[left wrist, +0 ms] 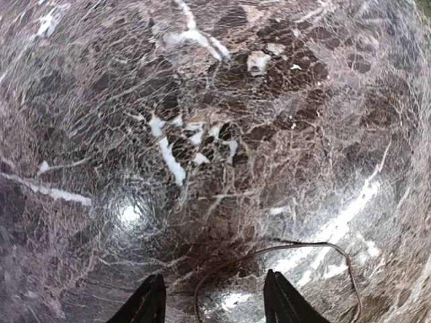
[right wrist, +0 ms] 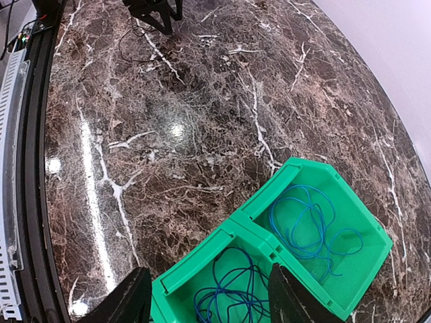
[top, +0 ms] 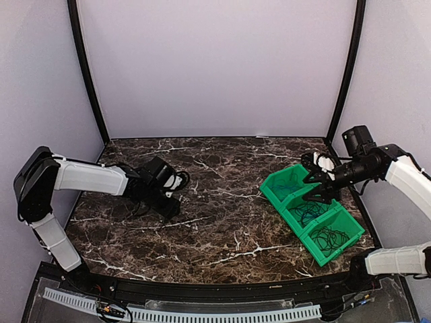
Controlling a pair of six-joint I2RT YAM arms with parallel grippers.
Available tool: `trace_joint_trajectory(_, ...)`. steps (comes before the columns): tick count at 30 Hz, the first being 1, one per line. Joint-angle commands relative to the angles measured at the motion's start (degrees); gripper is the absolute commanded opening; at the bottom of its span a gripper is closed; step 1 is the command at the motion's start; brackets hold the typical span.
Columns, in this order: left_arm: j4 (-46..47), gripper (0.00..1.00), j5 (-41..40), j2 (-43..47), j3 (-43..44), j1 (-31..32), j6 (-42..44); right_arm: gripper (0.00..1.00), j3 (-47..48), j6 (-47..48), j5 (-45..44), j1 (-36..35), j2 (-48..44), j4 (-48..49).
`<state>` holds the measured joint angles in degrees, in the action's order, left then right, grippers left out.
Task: Untangle the cables
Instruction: Pick up the untangled cable from the center of the board, then place the untangled cable in the bin.
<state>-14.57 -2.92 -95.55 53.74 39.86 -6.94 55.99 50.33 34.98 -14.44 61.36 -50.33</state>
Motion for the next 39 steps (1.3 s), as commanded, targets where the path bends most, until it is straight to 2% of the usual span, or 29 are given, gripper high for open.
trace_joint_trajectory(1,-5.18,0.52,-4.26,-1.56,3.3,1.39,11.94,0.61,-0.74,-0.14,2.13,0.33,-0.95,1.75)
trace_joint_trajectory(5,-4.46,0.44,-2.39,-4.3,4.02,1.57,15.8,0.61,-0.79,-0.49,3.75,0.33,-0.51,2.38)
trace_joint_trajectory(9,-5.83,0.22,-1.02,-7.55,5.48,2.37,16.5,0.61,-1.04,-1.09,4.37,0.35,-0.68,3.36)
trace_joint_trajectory(11,-6.36,0.05,-1.08,-7.93,6.06,2.68,16.48,0.6,-1.08,-1.38,4.52,0.37,-0.7,3.76)
trace_joint_trajectory(13,-7.3,0.0,-1.2,-7.57,7.2,3.22,16.25,0.59,-0.85,-1.65,4.62,0.37,-0.84,3.91)
trace_joint_trajectory(16,-7.64,0.0,0.19,-5.79,10.08,5.16,15.36,0.58,-0.49,-4.18,3.45,0.34,-1.06,5.57)
trace_joint_trajectory(21,-3.37,0.0,9.38,-0.65,16.24,9.52,11.37,0.57,0.84,-13.54,-3.55,0.46,0.03,13.06)
trace_joint_trajectory(24,2.49,0.0,14.95,0.69,19.09,12.17,7.82,0.57,2.28,-17.85,-6.3,0.61,2.06,15.33)
trace_joint_trajectory(30,13.24,0.0,21.08,-0.54,26.24,15.82,1.7,0.58,5.32,-24.0,-13.23,1.62,4.76,20.1)
trace_joint_trajectory(34,27.54,0.0,25.31,-2.97,27.64,17.17,-4.96,0.6,7.95,-27.19,-22.02,2.74,6.41,23.46)
trace_joint_trajectory(39,37.9,0.0,26.6,-9.88,32.82,19.66,-10.67,0.61,13.49,-30.28,-21.86,6.98,8.47,24.31)
